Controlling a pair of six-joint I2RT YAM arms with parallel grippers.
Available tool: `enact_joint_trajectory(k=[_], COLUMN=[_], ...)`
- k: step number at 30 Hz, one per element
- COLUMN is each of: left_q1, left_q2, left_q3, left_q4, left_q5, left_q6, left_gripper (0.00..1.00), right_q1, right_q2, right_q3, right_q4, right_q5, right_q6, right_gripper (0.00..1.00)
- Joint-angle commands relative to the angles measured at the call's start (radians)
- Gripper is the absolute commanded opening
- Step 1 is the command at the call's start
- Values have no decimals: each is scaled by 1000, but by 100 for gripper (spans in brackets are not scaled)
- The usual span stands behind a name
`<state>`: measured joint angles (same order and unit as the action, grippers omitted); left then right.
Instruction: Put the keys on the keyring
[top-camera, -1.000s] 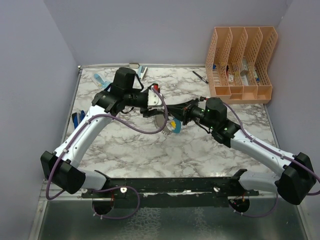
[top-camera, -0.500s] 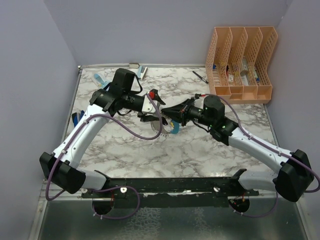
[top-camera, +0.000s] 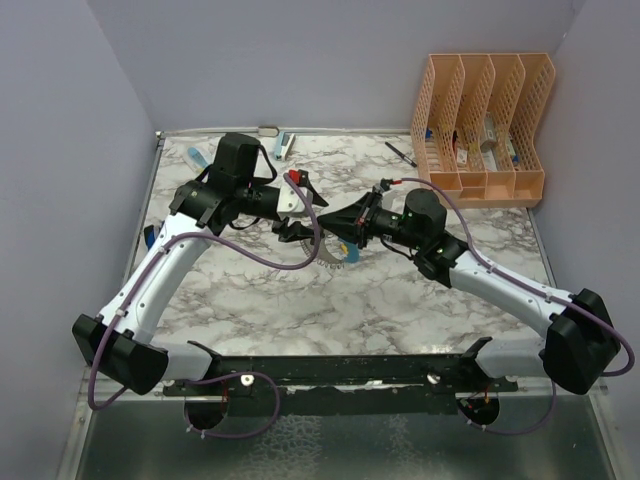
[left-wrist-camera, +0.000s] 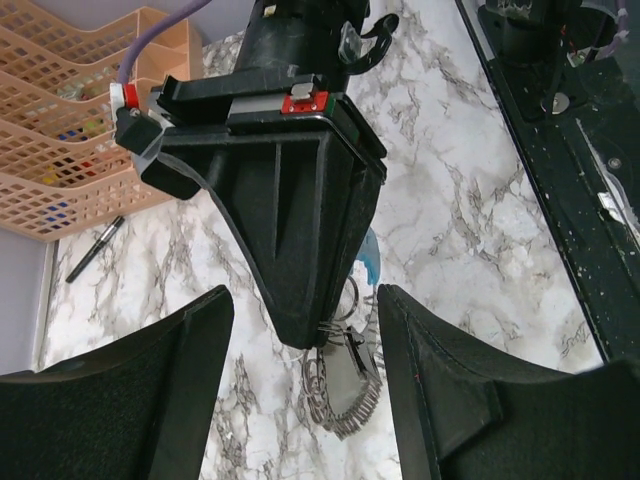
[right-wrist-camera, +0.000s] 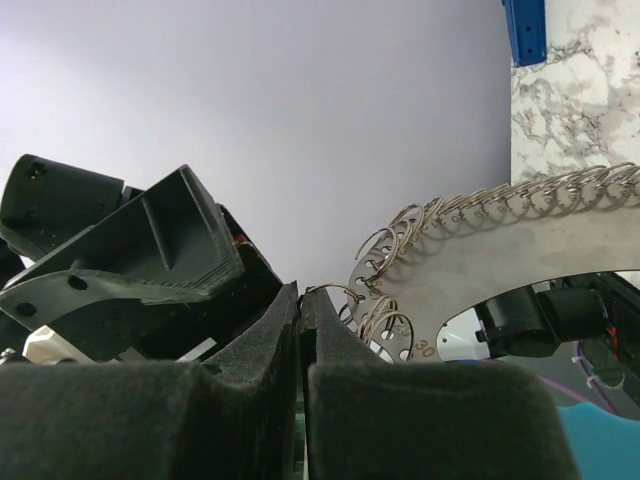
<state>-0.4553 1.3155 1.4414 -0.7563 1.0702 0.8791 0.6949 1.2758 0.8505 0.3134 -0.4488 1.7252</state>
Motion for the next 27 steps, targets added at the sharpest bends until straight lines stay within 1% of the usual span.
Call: enact_joint_trajectory(k=[1, 10, 20, 22, 27], left_q1=[2, 2, 3, 2, 11], left_q2=[5, 5, 14, 15, 13], left_q3=[9, -40, -82, -111, -117], left_q4=[40, 73, 155, 165, 162], left_q5=[73, 33, -14, -17, 2], left_q6=[-36, -17, -35, -37, -26], left_gripper=[62, 61, 61, 60, 57], right_q1=[8, 8, 8, 8, 8], right_q2=[-1, 2, -3, -6, -16], right_q3=[44, 41, 39, 38, 22], right_q4=[73, 124, 157, 161, 180], right_q5=[-51, -81, -92, -93, -91], right_q6=[-27, 15, 50, 53, 76], right_gripper=[1, 1, 1, 1, 1])
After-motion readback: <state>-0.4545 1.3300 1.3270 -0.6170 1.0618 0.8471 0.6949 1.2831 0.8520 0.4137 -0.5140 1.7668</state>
